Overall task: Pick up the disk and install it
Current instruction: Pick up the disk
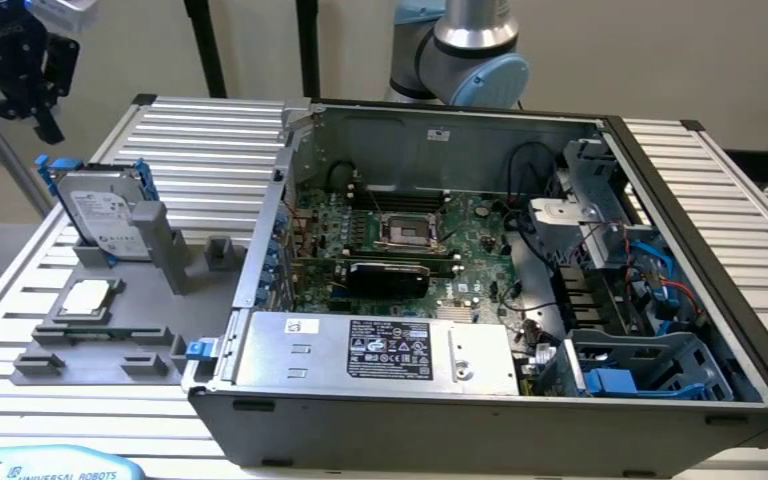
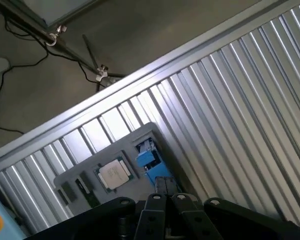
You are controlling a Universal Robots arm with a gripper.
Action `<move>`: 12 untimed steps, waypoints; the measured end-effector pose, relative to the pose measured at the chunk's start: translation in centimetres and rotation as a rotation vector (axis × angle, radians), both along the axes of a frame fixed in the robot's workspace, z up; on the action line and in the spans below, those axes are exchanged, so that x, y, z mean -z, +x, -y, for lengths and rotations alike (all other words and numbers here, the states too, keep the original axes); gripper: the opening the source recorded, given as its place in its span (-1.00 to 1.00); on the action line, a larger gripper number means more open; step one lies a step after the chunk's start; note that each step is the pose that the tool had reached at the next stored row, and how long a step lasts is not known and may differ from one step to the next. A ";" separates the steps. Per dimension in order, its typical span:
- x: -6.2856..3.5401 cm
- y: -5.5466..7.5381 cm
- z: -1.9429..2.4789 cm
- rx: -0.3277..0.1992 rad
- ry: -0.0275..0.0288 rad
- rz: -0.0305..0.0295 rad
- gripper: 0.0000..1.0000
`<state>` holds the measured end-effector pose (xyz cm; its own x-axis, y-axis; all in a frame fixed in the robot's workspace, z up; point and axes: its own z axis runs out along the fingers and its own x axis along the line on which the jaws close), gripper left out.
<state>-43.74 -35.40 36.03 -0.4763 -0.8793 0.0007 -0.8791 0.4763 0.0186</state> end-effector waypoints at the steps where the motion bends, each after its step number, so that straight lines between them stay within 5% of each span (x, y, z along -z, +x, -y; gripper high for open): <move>1: 0.03 0.0 0.00 -0.018 0.0000 0.0001 -0.79; 12: 0.23 0.0 0.00 -0.219 0.0001 0.0030 -0.79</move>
